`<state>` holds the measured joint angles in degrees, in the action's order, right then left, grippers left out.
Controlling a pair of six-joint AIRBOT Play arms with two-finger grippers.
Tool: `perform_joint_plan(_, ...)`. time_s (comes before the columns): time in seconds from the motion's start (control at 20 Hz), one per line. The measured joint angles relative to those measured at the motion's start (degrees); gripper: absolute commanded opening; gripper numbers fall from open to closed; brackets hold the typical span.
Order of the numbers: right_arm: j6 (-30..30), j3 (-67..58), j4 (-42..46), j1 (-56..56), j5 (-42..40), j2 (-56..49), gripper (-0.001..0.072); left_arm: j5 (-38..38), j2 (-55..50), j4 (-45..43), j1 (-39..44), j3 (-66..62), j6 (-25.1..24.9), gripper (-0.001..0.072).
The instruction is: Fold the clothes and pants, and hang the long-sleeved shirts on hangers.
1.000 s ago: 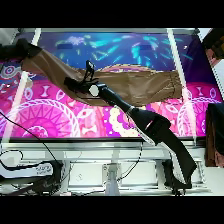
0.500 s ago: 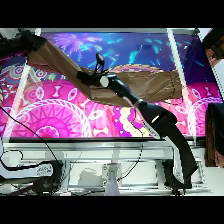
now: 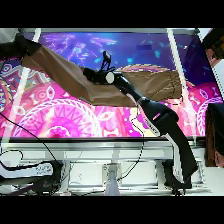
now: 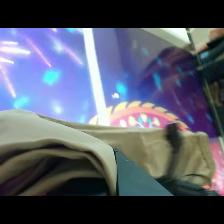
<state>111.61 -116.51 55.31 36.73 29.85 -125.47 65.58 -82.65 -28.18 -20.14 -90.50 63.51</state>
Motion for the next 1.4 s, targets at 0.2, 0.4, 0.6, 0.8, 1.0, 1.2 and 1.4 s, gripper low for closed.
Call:
perform_joint_plan(0.2, 0.0, 0.0, -4.5, 3.6, -1.1, -2.6, 0.0031, 3.4, 0.6, 5.6, 0.2, 0.0, 0.0, 0.001)
perform_joint_plan(0.4, -0.1, 0.0, -7.5, 5.7, -2.1, -4.1, 0.0031, 4.5, 1.3, 8.5, 2.2, 0.0, 0.0, 0.0011)
perform_joint_plan(0.6, -0.3, 0.0, -7.6, 4.3, -0.3, -3.9, 0.0033, 4.1, 0.6, 3.4, 6.2, 0.0, 0.1, 0.001)
perform_joint_plan(0.8, -1.9, 0.0, -3.9, -0.9, 7.3, -2.2, 0.0034, 1.9, -1.9, -4.3, 12.0, 0.0, 0.4, 0.001)
perform_joint_plan(1.0, -2.9, 0.0, 0.6, -8.0, 15.5, 0.2, 0.0034, 0.2, -6.2, -10.2, 18.3, 0.0, 0.4, 0.0011)
perform_joint_plan(1.2, -4.3, 0.0, 2.5, -14.7, 22.0, 3.4, 0.0035, -4.4, -11.7, -12.5, 25.0, 0.0, 0.4, 0.001)
perform_joint_plan(1.4, -8.3, 0.0, 3.5, -19.6, 26.0, 7.2, 0.0034, -8.8, -15.8, -13.3, 32.8, 0.0, -1.4, 0.0011)
